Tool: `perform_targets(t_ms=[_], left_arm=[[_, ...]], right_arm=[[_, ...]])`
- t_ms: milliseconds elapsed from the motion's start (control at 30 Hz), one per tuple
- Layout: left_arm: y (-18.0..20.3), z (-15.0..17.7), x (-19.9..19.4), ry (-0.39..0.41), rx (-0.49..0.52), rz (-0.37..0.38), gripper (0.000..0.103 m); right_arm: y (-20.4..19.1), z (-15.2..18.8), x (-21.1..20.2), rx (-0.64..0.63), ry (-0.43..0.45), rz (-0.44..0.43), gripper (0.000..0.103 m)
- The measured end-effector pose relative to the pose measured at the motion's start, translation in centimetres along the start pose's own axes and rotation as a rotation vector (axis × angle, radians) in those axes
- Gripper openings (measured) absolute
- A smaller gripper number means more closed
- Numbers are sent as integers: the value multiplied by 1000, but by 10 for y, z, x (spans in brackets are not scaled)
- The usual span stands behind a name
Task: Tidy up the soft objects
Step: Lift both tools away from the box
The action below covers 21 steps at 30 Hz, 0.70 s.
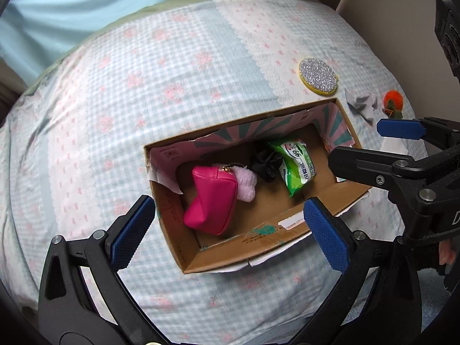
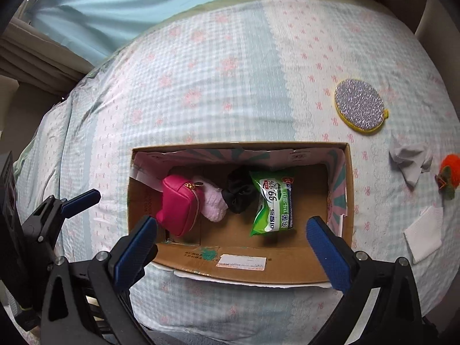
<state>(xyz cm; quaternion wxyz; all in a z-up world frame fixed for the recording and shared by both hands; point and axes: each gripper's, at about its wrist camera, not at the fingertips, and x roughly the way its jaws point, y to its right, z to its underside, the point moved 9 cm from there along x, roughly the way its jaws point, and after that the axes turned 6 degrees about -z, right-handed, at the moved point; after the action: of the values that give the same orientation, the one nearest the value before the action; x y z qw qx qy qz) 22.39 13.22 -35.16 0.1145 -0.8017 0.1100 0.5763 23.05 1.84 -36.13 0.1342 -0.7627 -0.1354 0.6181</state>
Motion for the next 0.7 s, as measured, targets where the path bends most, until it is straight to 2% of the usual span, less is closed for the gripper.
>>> perform_targets(t_ms=[133, 433, 567, 700], left_arm=[[-2, 4, -39, 66, -30, -4, 103], [7, 22, -135, 225, -81, -19, 103], [25, 26, -163, 268, -96, 14, 103], [52, 21, -178, 301, -78, 16, 103]], right_arm=[[-13, 3, -44, -62, 97, 45, 103], [-23, 33, -141, -93, 284, 105, 103], [-15, 50, -174, -80, 349, 128, 103], [4, 64, -193, -43, 378, 127, 103]])
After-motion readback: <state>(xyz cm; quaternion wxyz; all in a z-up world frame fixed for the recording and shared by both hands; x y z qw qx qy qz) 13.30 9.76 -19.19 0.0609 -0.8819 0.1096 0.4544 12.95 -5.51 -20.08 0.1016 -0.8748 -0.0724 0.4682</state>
